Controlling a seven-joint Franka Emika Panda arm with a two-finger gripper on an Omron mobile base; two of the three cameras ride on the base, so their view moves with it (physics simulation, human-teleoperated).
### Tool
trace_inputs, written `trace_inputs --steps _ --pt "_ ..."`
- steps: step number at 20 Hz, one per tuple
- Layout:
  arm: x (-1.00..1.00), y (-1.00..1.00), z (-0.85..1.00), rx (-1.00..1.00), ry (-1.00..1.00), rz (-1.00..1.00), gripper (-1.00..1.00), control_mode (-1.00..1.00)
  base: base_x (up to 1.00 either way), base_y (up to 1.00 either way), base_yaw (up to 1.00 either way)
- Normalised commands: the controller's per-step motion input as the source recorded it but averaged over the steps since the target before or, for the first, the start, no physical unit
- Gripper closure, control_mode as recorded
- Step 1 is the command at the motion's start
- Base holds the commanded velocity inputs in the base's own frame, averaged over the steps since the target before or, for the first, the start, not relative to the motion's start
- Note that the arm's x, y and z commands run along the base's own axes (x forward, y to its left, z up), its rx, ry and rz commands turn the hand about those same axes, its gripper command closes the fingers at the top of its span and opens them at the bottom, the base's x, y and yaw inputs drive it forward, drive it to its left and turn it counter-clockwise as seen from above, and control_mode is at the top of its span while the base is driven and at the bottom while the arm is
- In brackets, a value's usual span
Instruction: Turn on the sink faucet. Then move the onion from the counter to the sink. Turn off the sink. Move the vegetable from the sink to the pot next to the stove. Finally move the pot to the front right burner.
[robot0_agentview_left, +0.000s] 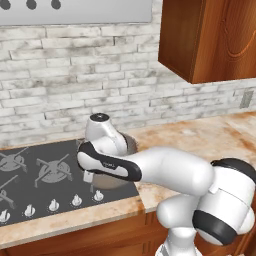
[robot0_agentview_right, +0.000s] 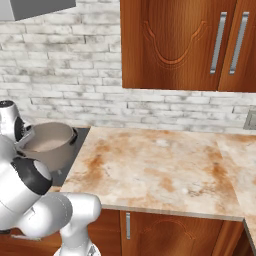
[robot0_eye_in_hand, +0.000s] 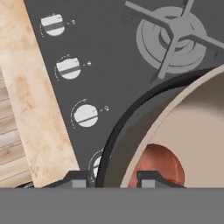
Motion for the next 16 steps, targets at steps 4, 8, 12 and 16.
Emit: trace_inputs --steps 4,8,12,16 --pt "-0.18 0.0 0.25 0.0 -0.02 0.0 -1.0 -1.0 0.0 0.0 0.0" --pt "-0.16 0.0 0.45 -0.01 -0.07 0.0 -1.0 -1.0 0.0 0.0 0.0" --pt "-0.26 0.0 0.57 -0.01 -0.01 0.0 -1.0 -1.0 0.0 0.0 0.0" --pt "-0.23 0.0 0.34 -0.02 0.0 0.0 -1.0 -1.0 0.0 0.0 0.0"
